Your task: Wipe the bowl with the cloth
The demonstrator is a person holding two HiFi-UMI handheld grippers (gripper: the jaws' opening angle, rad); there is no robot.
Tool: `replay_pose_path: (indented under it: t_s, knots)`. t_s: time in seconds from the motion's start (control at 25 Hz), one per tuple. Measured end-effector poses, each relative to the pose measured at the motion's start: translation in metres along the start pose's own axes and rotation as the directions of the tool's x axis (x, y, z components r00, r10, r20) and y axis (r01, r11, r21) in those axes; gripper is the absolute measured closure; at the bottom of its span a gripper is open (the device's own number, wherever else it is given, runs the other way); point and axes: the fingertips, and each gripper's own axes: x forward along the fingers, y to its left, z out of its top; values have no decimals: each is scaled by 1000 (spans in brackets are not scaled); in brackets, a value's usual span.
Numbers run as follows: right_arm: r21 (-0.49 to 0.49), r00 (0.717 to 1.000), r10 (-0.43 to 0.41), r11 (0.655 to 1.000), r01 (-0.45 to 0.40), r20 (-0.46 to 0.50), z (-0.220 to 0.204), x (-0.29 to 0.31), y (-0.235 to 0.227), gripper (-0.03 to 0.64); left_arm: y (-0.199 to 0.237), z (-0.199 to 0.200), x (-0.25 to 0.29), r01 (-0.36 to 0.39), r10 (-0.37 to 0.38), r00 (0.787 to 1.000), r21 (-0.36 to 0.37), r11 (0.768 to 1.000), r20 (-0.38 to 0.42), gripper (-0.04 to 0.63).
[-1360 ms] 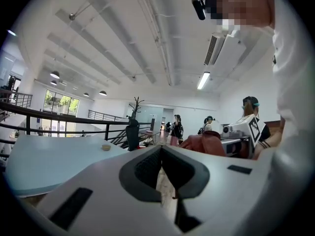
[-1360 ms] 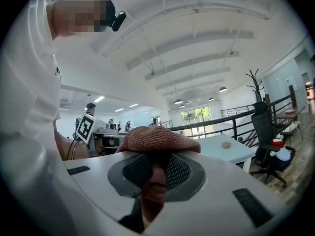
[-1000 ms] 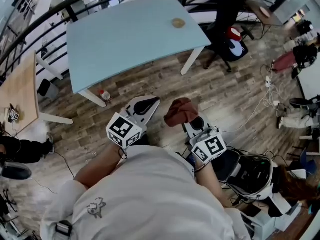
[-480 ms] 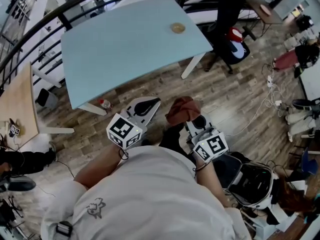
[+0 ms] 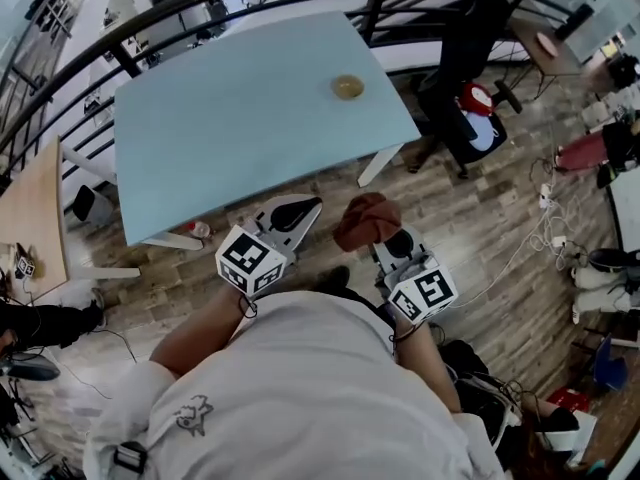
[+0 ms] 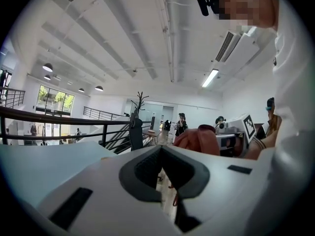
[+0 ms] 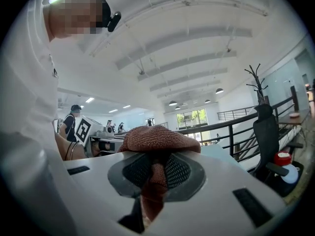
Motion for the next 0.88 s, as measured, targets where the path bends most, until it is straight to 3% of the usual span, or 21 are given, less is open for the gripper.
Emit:
replay_pose_path:
  t_s: [0.36,0.6,0.88]
  knots:
    - [9,1000,-11,1000,11,-10,17,0,-128,554,18,-3,101,-14,13,999,-49,999,-30,581]
    - [13,1000,-1,1000,2,-30,25,46,-174,554,80,13,141,-42,42,999,-85,995,-4,581]
    - [3,1000,-24,1000,24,-11,48,115,-219,554,147,37,182,18,-18,1000,-58,998,-10,581]
